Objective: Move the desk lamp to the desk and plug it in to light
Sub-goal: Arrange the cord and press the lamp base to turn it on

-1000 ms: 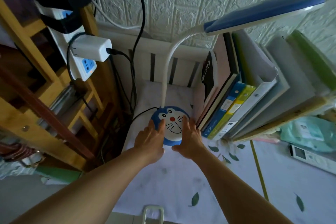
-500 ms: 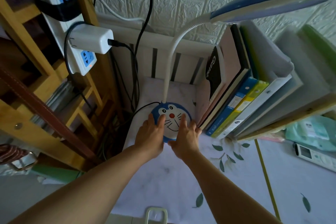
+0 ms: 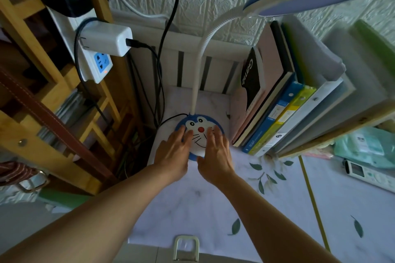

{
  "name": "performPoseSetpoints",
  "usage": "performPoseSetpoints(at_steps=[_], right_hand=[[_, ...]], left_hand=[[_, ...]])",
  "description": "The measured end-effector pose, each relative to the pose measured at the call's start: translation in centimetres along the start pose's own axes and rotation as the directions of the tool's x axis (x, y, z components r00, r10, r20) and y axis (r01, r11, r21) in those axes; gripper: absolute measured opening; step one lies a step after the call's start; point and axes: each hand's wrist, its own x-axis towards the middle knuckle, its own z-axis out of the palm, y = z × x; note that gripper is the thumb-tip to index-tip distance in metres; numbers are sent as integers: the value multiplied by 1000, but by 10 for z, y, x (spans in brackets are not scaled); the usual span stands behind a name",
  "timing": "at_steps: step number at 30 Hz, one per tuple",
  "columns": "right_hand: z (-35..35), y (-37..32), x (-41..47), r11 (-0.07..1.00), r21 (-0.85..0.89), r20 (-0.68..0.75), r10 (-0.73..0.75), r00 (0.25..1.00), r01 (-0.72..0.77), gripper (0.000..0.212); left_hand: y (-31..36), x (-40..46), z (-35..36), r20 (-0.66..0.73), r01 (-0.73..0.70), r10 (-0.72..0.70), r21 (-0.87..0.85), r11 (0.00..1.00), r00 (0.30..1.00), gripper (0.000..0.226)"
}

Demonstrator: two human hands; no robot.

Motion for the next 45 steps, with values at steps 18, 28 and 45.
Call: performPoseSetpoints(at_steps=[18, 28, 45], right_hand=[[-3, -7, -4, 950, -219, 146, -195, 970, 224, 92], [-18, -7, 3, 966, -123, 163, -205, 965, 226, 96], [-20, 9, -14, 969, -212, 223, -78, 972, 127, 109]], left_hand=[[5, -10, 0, 129, -26, 13, 96, 995, 992, 82], [7, -8, -13, 238, 45, -45, 6, 999, 970, 89], [18, -24, -31, 244, 106, -109, 24, 994, 964, 100]])
